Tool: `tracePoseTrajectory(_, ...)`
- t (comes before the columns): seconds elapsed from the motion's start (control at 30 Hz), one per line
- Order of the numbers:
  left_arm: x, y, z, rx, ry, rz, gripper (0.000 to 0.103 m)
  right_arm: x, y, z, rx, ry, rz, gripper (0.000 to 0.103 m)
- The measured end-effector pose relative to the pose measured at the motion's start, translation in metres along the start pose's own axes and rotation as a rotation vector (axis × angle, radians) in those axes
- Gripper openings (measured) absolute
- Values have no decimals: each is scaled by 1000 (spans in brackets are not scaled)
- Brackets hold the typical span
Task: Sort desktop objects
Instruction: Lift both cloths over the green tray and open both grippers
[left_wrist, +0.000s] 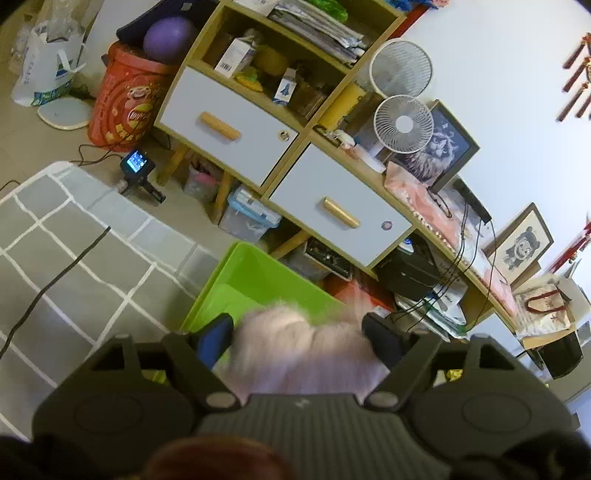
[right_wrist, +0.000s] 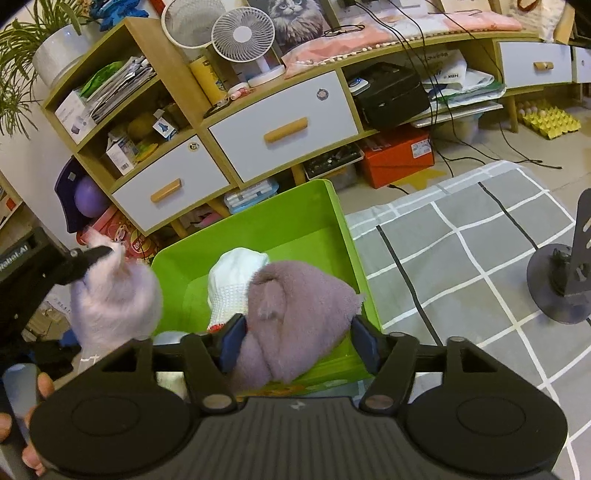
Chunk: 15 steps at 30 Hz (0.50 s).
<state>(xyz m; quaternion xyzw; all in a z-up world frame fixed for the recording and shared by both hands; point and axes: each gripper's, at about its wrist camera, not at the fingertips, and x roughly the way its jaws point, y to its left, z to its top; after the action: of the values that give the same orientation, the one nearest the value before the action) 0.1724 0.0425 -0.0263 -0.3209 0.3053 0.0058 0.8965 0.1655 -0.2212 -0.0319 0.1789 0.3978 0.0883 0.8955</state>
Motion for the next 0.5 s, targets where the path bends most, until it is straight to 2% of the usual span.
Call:
tracePoseTrajectory(0.13, 2, 3, -2, -10, 11, 4, 85, -3, 0, 1, 3, -10, 7, 77)
tracePoseTrajectory(0.5, 2, 1, -4, 7, 43, 15, 91, -4, 2, 1, 3, -1, 13, 78)
